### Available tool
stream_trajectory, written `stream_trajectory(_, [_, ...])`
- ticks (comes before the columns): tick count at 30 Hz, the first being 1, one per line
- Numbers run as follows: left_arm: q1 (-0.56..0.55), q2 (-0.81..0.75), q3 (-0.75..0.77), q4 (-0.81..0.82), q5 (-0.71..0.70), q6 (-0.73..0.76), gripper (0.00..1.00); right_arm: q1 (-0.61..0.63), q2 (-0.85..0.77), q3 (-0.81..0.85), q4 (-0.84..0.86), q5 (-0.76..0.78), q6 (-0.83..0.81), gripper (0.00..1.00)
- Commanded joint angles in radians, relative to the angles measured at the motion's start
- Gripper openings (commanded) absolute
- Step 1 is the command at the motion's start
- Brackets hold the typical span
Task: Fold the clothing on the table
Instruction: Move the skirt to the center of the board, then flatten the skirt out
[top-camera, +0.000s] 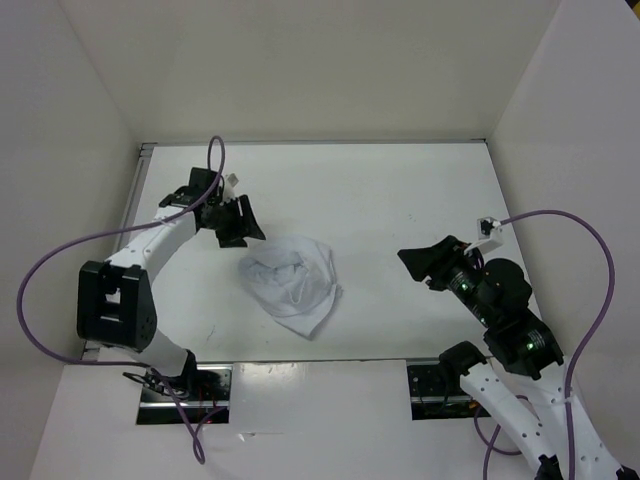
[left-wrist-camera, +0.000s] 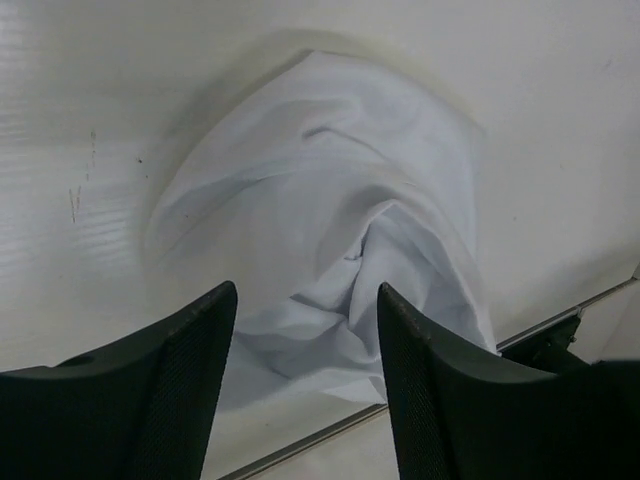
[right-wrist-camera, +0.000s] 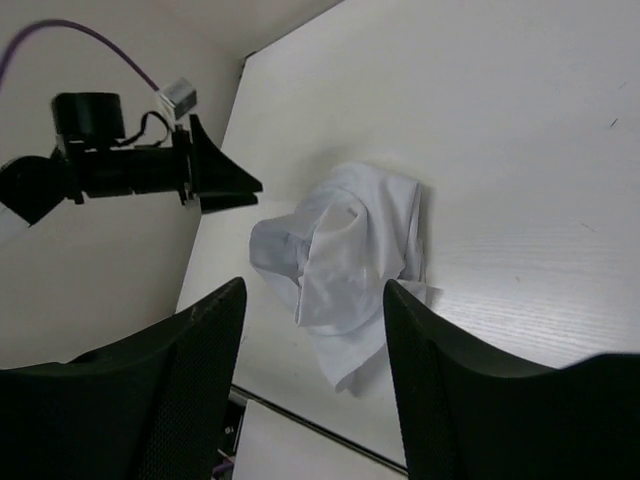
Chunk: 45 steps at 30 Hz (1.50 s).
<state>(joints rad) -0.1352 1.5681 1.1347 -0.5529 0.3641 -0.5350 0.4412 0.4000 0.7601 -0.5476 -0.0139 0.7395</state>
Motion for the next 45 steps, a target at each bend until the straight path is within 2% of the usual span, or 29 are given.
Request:
stream_trajectory(1, [-0.012,-0.106,0.071,0.038,-0.019,-0.002,0.67,0.011,0.08,0.037,0.009,-0.044,-0.008,0.61])
stream_trajectory(5, [-0.047,-0.14,0.062,0.013,-0.03,-0.002,0.67,0.011,0.212,0.102,0.009,-0.076,-0.061,0.59])
stream_trajectory(9, [-0.106,-0.197,0.011,-0.06,-0.125,0.007,0.65,0.011,0.347,0.166,-0.014,-0.11,-0.132,0.59])
stream_trajectory(14, [-0.147,-0.25,-0.067,-0.081,-0.175,-0.002,0.65,0.021,0.612,0.222,-0.014,-0.225,-0.215,0.58])
stream_trajectory(19, [-0.178,-0.26,-0.078,-0.126,-0.249,-0.011,0.64,0.151,0.813,0.315,0.006,-0.225,-0.245,0.56])
stream_trajectory(24, [-0.187,-0.26,-0.015,-0.234,-0.477,-0.011,0.64,0.232,0.98,0.39,0.006,-0.182,-0.255,0.56])
stream_trajectory(32, [-0.187,-0.226,-0.018,-0.262,-0.603,-0.011,0.64,0.263,1.057,0.45,0.017,-0.192,-0.264,0.56])
stream_trajectory(41, [-0.187,-0.12,-0.018,-0.173,-0.55,0.007,0.63,0.283,1.067,0.461,0.017,-0.192,-0.264,0.56])
stream_trajectory(44, [-0.187,-0.065,-0.009,-0.153,-0.55,0.007,0.59,0.294,1.076,0.472,0.017,-0.192,-0.264,0.56])
stream_trajectory(45, [-0.187,-0.04,0.0,-0.153,-0.55,0.007,0.53,0.304,1.085,0.484,0.006,-0.192,-0.264,0.56])
